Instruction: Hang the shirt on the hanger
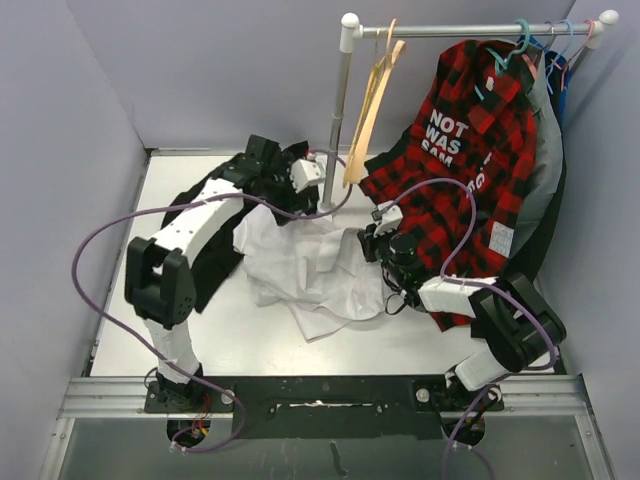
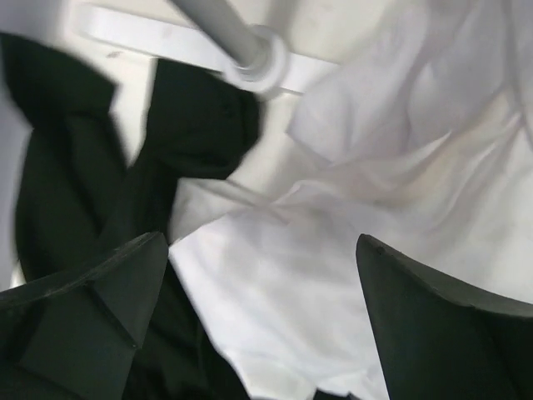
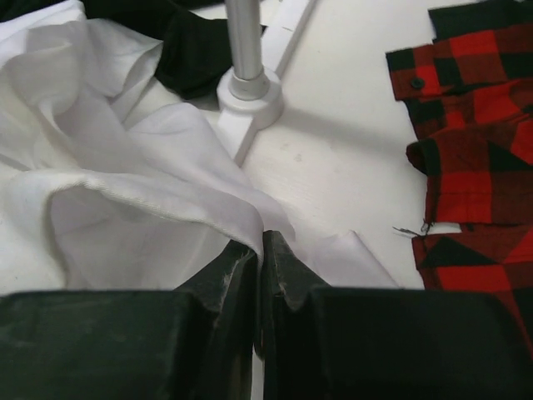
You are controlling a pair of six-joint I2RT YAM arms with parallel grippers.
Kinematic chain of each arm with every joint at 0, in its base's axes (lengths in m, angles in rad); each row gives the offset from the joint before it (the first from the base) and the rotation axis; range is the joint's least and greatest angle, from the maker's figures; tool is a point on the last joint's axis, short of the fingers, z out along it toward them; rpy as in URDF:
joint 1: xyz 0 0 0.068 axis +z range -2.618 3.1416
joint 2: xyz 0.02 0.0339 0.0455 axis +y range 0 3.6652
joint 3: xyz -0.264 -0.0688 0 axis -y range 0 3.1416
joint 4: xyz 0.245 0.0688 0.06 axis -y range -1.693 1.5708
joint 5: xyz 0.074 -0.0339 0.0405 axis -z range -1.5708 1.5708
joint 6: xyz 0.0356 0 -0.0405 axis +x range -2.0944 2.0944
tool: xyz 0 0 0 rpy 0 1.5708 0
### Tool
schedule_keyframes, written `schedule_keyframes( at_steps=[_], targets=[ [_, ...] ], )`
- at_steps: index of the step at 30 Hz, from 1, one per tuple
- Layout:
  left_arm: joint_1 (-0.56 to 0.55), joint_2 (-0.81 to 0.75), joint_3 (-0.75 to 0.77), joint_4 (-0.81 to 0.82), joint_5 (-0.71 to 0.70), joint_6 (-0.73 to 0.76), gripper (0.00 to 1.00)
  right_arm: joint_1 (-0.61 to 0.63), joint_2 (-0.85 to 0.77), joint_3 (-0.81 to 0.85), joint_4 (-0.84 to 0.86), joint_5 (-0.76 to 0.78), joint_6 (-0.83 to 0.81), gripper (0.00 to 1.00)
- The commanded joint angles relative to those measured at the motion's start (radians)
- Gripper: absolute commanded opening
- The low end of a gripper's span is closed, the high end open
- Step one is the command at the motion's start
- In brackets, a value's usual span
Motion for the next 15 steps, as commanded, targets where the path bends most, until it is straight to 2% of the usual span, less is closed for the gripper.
schedule_keyframes(
  at_steps=[1,3,5,6,8,11,13,15],
  targets=[
    [-0.014,-0.203,0.017,0.016,-0.155,-0.262,0.98,-0.041,0.034,0.046,0.058,0.041,0.098,0.00],
    [-0.030,-0.258,-0.045,0.041,-0.199,-0.338,0.98,-0.053,0.062,0.083,-0.019,0.061,0.117,0.00],
    [-0.077,-0.323,-0.160,0.139,-0.344,-0.409,0.98,-0.057,0.097,0.124,-0.078,0.062,0.117,0.00],
    [-0.117,-0.352,-0.218,0.180,-0.452,-0.425,0.98,-0.059,0.116,0.145,-0.099,0.058,0.116,0.00],
    [-0.198,-0.403,-0.304,0.204,-0.515,-0.408,0.98,-0.066,0.145,0.170,-0.115,0.044,0.123,0.00],
    [-0.319,-0.495,-0.410,0.157,-0.445,-0.400,0.98,-0.074,0.165,0.192,-0.120,0.027,0.142,0.00],
    [-0.314,-0.497,-0.395,0.070,-0.328,-0.435,0.98,-0.084,0.161,0.199,-0.124,0.005,0.150,0.00],
    [-0.291,-0.517,-0.422,0.094,-0.305,-0.441,0.98,-0.095,0.139,0.190,-0.123,-0.022,0.153,0.06]
  ],
)
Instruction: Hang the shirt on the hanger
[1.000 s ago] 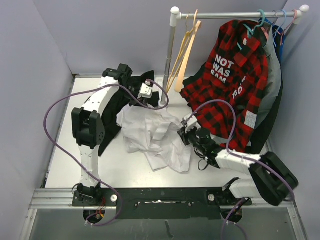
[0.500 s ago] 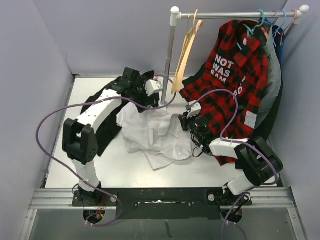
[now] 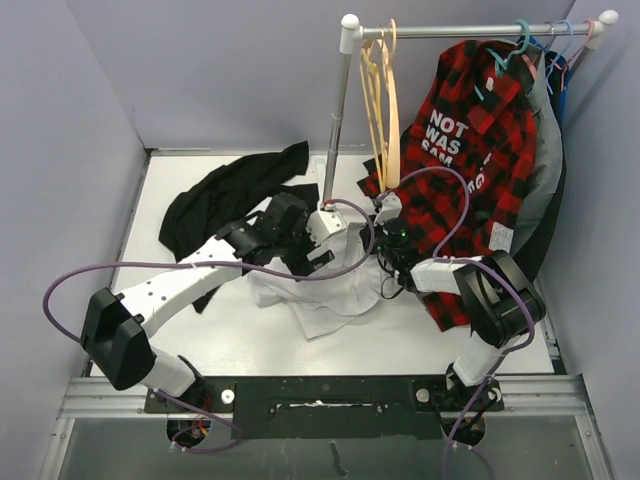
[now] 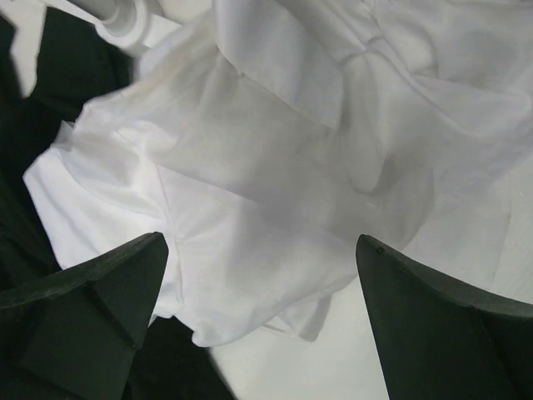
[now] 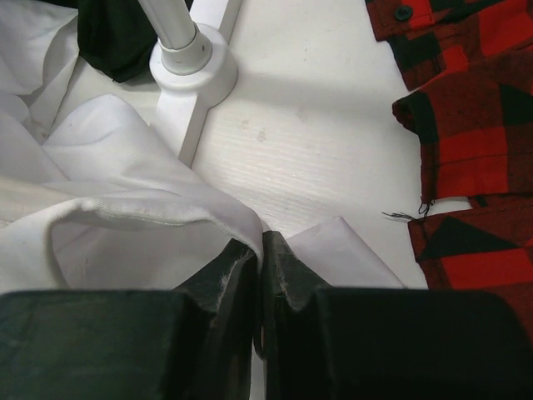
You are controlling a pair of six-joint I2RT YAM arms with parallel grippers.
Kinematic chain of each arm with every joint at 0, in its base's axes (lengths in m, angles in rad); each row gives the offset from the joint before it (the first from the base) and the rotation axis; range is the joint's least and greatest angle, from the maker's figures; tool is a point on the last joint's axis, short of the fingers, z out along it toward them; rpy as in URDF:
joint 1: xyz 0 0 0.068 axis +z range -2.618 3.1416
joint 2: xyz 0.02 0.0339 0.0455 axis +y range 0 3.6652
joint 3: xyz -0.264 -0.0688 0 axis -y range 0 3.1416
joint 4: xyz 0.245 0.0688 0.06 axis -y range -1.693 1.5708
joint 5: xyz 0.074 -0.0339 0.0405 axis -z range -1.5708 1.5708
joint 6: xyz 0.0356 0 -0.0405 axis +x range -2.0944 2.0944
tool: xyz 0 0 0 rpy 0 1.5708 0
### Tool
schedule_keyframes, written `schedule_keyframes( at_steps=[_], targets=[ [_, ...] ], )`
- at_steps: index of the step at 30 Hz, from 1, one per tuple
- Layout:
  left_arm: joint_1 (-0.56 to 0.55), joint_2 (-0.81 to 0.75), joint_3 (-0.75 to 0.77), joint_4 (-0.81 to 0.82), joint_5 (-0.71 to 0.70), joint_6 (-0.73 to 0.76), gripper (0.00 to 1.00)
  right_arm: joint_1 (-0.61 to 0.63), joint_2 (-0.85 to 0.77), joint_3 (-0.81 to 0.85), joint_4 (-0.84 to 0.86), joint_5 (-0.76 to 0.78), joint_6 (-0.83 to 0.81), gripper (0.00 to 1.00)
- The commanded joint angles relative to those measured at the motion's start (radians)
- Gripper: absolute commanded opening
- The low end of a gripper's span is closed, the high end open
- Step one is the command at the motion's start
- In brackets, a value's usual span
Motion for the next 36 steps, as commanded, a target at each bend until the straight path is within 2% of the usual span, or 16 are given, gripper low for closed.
schedule_keyframes(
  at_steps=[1,3,6,7,8,9,13,17,24,28,30,32,34,36],
  targets=[
    [0.047,-0.098,-0.014,0.016,0.057,-0.067,0.98,-0.027,-0.052,0.021,0.024,-0.041,0.027,0.11],
    [0.070,-0.113,0.002,0.002,0.076,-0.076,0.98,-0.035,-0.090,-0.003,0.025,-0.053,0.034,0.23],
    [0.093,-0.138,0.016,-0.011,0.085,-0.096,0.98,-0.044,-0.153,-0.039,0.022,-0.086,0.032,0.57],
    [0.104,-0.146,0.021,-0.020,0.096,-0.104,0.98,-0.045,-0.181,-0.050,0.012,-0.091,0.032,0.77],
    [0.121,-0.154,0.024,-0.028,0.117,-0.116,0.98,-0.045,-0.211,-0.061,0.003,-0.096,0.031,0.93],
    [0.145,-0.164,0.023,-0.032,0.140,-0.127,0.98,-0.045,-0.242,-0.073,-0.012,-0.099,0.034,0.97],
    [0.231,-0.217,0.008,-0.051,0.224,-0.159,0.98,-0.043,-0.400,-0.124,-0.110,-0.117,0.062,0.98],
    [0.269,-0.244,-0.002,-0.075,0.208,-0.165,0.98,-0.004,-0.607,-0.204,-0.290,-0.091,0.114,0.98],
    [0.381,-0.274,-0.002,-0.091,0.274,-0.203,0.98,0.220,-1.009,-0.331,-0.649,0.120,0.158,0.98],
    [0.419,-0.287,-0.015,-0.113,0.349,-0.202,0.98,0.296,-1.236,-0.348,-0.751,0.132,0.080,0.98],
    [0.424,-0.273,-0.014,-0.139,0.363,-0.200,0.98,0.315,-1.309,-0.297,-0.758,0.117,-0.014,0.98],
    [0.425,-0.246,0.002,-0.186,0.363,-0.196,0.98,0.315,-1.300,-0.181,-0.761,0.095,-0.154,0.98],
    [0.426,-0.229,0.005,-0.217,0.359,-0.187,0.98,0.314,-1.207,0.021,-0.791,0.091,-0.273,0.98],
    [0.426,-0.237,-0.009,-0.210,0.352,-0.183,0.98,0.305,-1.049,0.234,-0.856,0.092,-0.375,0.98]
  ],
)
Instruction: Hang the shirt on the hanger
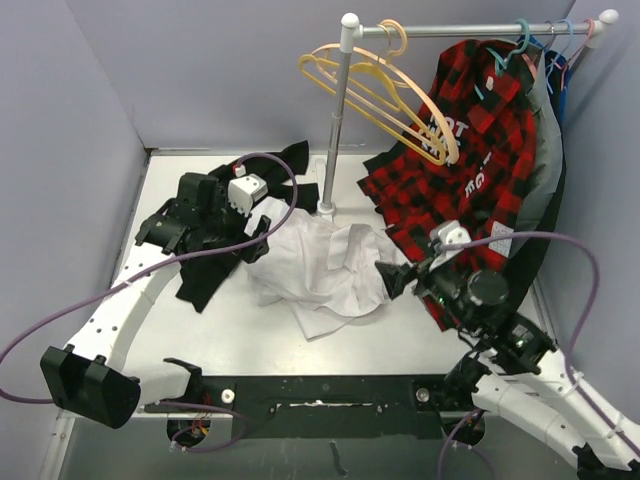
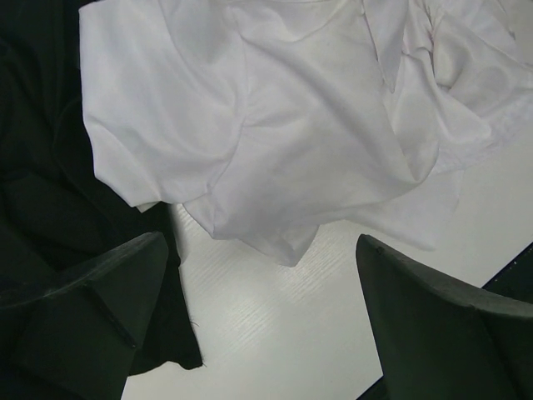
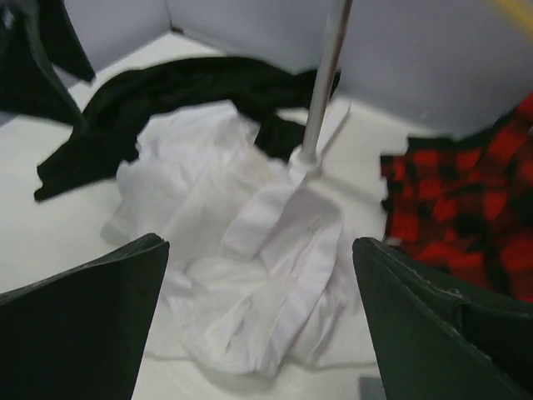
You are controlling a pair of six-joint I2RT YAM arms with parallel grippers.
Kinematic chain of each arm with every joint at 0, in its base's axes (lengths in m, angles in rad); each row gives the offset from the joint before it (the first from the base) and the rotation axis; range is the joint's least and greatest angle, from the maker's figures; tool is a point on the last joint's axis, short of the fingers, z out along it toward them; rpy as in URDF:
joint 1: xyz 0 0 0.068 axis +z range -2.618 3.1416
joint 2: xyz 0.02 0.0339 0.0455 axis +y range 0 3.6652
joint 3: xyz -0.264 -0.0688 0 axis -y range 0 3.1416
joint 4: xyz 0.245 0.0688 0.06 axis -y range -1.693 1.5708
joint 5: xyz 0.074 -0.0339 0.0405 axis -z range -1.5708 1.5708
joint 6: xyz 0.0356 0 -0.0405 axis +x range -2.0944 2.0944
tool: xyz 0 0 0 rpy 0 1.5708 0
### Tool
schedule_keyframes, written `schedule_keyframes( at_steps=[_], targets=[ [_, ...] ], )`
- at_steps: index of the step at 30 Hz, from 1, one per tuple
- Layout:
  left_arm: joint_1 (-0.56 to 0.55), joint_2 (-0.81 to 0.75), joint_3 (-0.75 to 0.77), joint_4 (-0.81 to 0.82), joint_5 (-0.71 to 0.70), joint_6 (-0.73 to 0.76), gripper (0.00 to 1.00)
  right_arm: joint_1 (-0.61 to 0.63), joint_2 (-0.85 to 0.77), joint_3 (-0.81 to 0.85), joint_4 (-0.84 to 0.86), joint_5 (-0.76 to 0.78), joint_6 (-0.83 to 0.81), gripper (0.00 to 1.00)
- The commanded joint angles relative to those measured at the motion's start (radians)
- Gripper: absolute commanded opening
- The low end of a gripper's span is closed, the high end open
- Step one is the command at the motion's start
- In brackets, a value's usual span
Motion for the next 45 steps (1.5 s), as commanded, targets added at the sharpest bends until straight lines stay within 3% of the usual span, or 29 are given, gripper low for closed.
schedule_keyframes(
  at_steps=[1,3,7,12,17,20,27,36,45],
  targets=[
    [0.006,-0.007,0.015,-0.021,0.025,0.007,0.98,-0.018,0.278,0.470,-0.048,-0.015,-0.317,0.98],
    [0.008,-0.018,0.007,-0.011,0.019,0.008,0.98,-0.094,0.438,0.648,-0.103,-0.111,-0.364,0.99],
    [0.012,-0.013,0.004,-0.011,0.003,0.013,0.98,-0.400,0.655,0.923,-0.071,-0.495,-0.283,0.97],
    [0.015,-0.010,0.003,-0.007,0.009,0.016,0.98,-0.542,0.799,1.164,-0.065,-0.628,-0.313,0.98],
    [0.014,-0.003,0.009,-0.005,-0.009,0.031,0.98,-0.815,0.886,1.142,0.203,-0.916,0.008,0.96],
    [0.012,-0.002,0.007,-0.006,0.003,0.034,0.98,-0.897,0.926,1.139,0.327,-0.981,0.127,0.95],
    [0.007,0.012,0.007,0.000,-0.014,0.049,0.98,-0.915,1.012,1.145,0.467,-1.048,0.283,0.94],
    [0.007,0.026,0.008,0.002,-0.021,0.051,0.98,-0.783,1.058,1.183,0.283,-0.957,0.114,0.95],
    [0.006,0.018,0.005,0.001,-0.020,0.060,0.98,-0.763,1.113,1.200,0.201,-0.833,0.041,0.90]
  ],
)
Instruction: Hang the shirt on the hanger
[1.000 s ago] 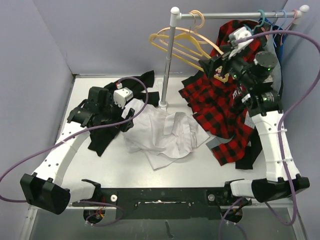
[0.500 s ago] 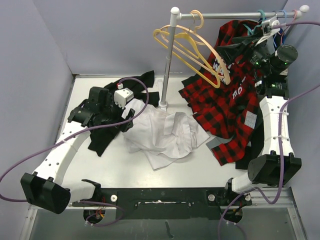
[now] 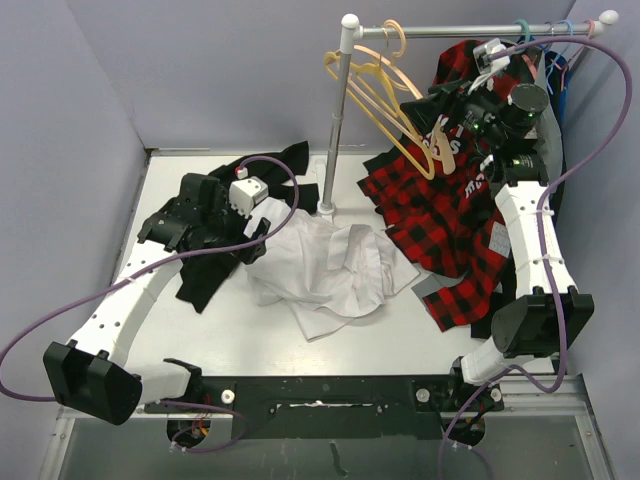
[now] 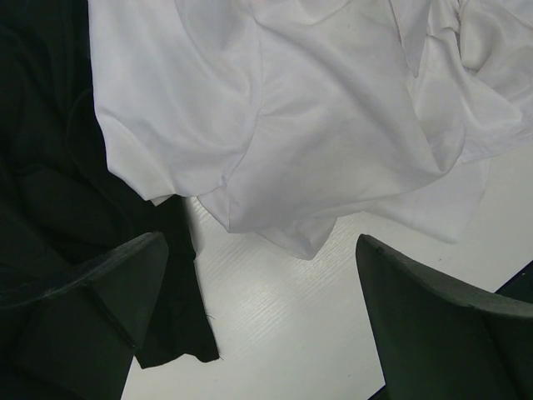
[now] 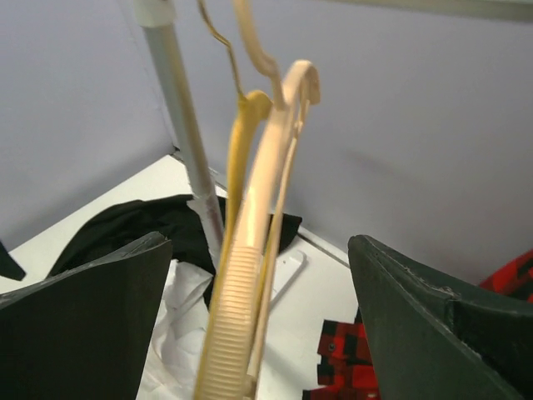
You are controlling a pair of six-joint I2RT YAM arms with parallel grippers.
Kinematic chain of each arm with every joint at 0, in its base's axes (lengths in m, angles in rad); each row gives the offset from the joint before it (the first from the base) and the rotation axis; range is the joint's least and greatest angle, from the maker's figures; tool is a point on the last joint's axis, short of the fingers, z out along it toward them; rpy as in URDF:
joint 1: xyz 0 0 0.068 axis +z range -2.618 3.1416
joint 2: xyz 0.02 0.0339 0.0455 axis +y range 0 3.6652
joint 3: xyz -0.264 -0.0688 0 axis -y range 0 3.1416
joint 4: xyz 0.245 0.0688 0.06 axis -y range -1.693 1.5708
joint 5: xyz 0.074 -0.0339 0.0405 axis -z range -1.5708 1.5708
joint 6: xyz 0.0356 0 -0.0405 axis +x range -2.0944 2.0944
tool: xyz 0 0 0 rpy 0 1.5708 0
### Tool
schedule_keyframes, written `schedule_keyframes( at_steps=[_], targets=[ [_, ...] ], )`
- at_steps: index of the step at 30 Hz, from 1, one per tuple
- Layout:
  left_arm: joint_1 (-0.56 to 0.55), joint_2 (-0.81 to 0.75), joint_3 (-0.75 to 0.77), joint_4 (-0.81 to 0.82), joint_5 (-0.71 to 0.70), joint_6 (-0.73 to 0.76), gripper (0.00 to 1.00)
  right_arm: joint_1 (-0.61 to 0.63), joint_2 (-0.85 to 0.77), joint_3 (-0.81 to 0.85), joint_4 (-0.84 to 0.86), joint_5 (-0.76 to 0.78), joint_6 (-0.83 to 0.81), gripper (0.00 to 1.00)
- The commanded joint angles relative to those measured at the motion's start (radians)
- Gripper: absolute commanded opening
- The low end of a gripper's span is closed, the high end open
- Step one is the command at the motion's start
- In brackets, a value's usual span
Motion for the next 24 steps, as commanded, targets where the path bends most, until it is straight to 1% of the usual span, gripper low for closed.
schedule_keyframes(
  at_steps=[1,6,9,15,18,22,24],
  targets=[
    [-0.003,-0.007,0.003,0.031,0.001,0.009,0.98,0.007,0.017,0.055,-0.050,0.097,-0.069,0.89],
    [-0.007,-0.003,-0.006,0.034,-0.003,0.013,0.98,0.048,0.063,0.115,-0.138,0.134,-0.137,0.76],
    [-0.007,0.000,-0.005,0.036,-0.002,0.014,0.98,0.076,0.079,0.146,-0.184,0.176,-0.185,0.66],
    [-0.008,0.005,-0.006,0.039,-0.007,0.017,0.98,0.087,0.094,0.151,-0.200,0.220,-0.197,0.62],
    [-0.008,0.005,-0.009,0.042,-0.006,0.017,0.98,0.092,0.098,0.150,-0.210,0.234,-0.204,0.58],
    [-0.010,0.008,-0.011,0.042,-0.007,0.019,0.98,0.098,0.107,0.151,-0.227,0.235,-0.216,0.57],
    [-0.012,0.008,-0.011,0.044,-0.008,0.020,0.98,0.097,0.117,0.159,-0.247,0.235,-0.219,0.53]
  ],
)
